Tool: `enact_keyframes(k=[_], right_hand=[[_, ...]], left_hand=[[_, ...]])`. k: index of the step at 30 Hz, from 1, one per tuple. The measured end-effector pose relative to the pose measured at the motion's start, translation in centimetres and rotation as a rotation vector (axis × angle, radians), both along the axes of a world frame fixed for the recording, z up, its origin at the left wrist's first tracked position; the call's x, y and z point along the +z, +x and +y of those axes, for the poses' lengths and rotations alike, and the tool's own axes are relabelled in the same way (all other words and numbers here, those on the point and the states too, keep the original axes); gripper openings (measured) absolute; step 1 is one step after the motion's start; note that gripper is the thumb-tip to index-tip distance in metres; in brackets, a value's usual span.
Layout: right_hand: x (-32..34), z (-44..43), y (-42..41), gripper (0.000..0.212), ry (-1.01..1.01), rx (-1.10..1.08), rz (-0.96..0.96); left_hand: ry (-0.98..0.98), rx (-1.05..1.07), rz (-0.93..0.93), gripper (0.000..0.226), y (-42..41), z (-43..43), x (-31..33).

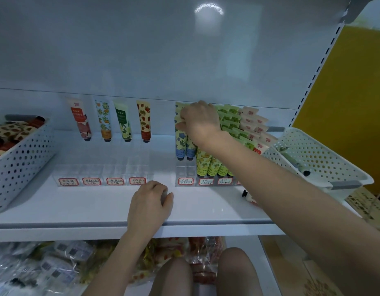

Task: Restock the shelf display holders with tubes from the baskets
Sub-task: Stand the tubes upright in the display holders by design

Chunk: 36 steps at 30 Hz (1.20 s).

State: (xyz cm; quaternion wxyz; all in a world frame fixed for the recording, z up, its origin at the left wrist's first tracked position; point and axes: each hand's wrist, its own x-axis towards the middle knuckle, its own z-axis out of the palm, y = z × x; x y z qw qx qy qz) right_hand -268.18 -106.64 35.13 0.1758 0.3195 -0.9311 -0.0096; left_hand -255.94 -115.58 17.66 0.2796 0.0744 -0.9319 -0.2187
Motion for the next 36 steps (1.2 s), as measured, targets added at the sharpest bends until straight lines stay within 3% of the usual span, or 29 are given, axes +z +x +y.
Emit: enact_keyframes(k=[3,9,13,20,28,36], right_hand=[[0.1,0.8,-0.3,0.027,-0.140,0.065,-0.061],[0.7,4.1,-0.6,0.027,-0.498,0.194,0.001],[1.4,8.2,-0.1,0.023,-0.600,0.170,0.012],[1.7,16.2,2.0,0.022,-0.634,0.053,0.031],[-2.5,21.0,4.1,0.021,-0.545,-0.031,-0.159],[-7.9,23.7,5.4,0.019,-0.532,0.005,-0.200]], left_hand=[[-0.006,0.007,0.004,0.009,0.1,0.1,0.0],[-0.017,0.001,0.021,0.008,0.2,0.2,0.1],[-0.009,-0.041,0.013,0.004,0.3,0.3,0.3],[-0.059,-0.141,0.011,0.008,0.3,2.6,1.7],[-0.165,-0.574,-0.037,0.036,-3.7,11.8,4.1],[-0.346,-0.639,-0.253,0.025,-8.1,15.9,3.2]])
